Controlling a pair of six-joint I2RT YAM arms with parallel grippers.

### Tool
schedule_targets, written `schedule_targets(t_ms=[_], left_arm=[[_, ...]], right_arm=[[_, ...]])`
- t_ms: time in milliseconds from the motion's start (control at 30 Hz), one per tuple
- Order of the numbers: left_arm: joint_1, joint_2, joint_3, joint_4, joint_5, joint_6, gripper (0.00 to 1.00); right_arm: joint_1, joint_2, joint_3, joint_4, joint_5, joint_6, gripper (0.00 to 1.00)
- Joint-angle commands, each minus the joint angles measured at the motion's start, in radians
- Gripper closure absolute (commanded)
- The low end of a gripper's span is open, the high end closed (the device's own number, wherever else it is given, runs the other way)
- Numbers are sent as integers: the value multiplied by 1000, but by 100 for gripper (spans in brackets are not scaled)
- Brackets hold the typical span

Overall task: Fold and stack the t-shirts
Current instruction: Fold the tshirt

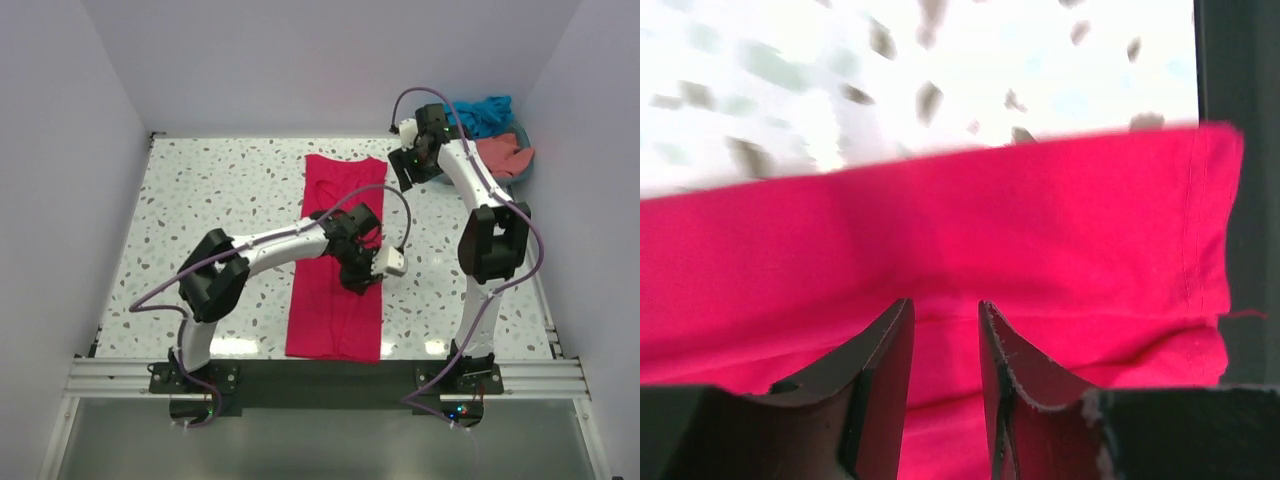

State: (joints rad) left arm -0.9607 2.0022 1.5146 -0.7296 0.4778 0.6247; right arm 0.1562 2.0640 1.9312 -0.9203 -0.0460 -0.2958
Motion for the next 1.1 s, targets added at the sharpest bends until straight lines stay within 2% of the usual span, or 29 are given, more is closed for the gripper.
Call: schedule_targets(t_ms=[0, 100, 133, 200, 333, 400, 567, 800, 967, 1067], left_arm=[[161, -83, 97, 50, 194, -144, 62], [307, -86, 133, 117, 235, -232, 62], [338, -79, 136, 169, 234, -281, 62], [423, -37, 145, 212, 219, -333, 63], [516, 97, 217, 289, 193, -488, 64], [537, 141, 243, 311, 126, -548, 66], [557, 216, 237, 403, 114, -654, 69], [579, 286, 190, 467, 0, -753, 76], [635, 331, 190, 481, -71, -787, 78], [677, 375, 240, 466, -67, -795, 78]], right_arm=[[5, 7, 67, -57, -66, 0, 37], [9, 39, 86, -71, -133, 21, 48], [14, 60, 97, -69, -156, 29, 55], [35, 88, 118, -63, -173, 44, 63], [88, 165, 156, -25, -186, 72, 76], [117, 188, 169, -15, -164, 69, 80], [149, 249, 167, 50, -68, 64, 84], [196, 402, 270, 63, 87, -12, 90], [215, 476, 334, 124, 179, -32, 90], [224, 505, 370, 178, 216, -35, 88]])
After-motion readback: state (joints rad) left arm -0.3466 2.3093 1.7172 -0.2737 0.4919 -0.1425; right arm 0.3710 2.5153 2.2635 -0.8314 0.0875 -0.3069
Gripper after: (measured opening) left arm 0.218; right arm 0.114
